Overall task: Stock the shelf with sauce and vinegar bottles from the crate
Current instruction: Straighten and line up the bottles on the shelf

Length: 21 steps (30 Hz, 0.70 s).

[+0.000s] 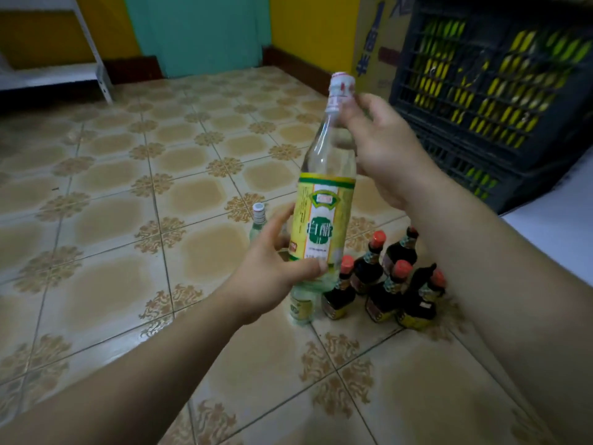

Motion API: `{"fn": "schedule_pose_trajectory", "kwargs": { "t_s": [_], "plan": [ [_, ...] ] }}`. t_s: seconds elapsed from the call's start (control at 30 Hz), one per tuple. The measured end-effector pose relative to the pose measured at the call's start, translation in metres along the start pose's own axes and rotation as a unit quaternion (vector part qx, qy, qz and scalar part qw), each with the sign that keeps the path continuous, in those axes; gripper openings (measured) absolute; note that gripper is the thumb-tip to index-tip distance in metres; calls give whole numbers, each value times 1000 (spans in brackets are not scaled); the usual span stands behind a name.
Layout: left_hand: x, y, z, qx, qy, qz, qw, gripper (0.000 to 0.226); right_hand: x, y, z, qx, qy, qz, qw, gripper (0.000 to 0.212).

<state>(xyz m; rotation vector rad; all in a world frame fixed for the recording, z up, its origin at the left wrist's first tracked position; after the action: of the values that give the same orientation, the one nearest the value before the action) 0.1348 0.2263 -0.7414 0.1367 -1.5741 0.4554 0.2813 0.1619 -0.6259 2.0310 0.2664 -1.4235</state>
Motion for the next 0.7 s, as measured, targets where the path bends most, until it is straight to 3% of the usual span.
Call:
{"fn": "schedule_pose_trajectory", "kwargs": {
  "t_s": [0.1,0.17,0.4,0.57,0.7],
  "plan": [
    [28,-20,-4,4,-32,55,998,72,-3,9,7,-84,-8,4,996,47],
    [38,-28,-6,5,-36,66,997,74,-4,19,10,-86,5,-10,996,49],
    [73,-70,-11,-37,-75,66,994,82,-27,74,16,-30,36,-3,999,78],
    [130,-151,-47,-101,-131,86,982,80,-72,177,22,24,51,52,997,76],
    [183,-243,-70,-191,-161,81,965,83,-115,277,40,72,42,104,991,96]
  ]
}}
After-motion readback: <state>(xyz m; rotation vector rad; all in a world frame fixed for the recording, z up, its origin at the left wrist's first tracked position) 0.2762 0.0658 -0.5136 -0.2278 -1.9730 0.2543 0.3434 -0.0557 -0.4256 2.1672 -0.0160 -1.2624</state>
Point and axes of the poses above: each hand's wrist, its own z-axis away from the middle knuckle, its own y-axis out of the back of the hand, x = y × z, the point moved 9 cm from there along -z, towards the middle knuckle, and after that the axes turned 10 degrees about z, right-handed, at the moved point
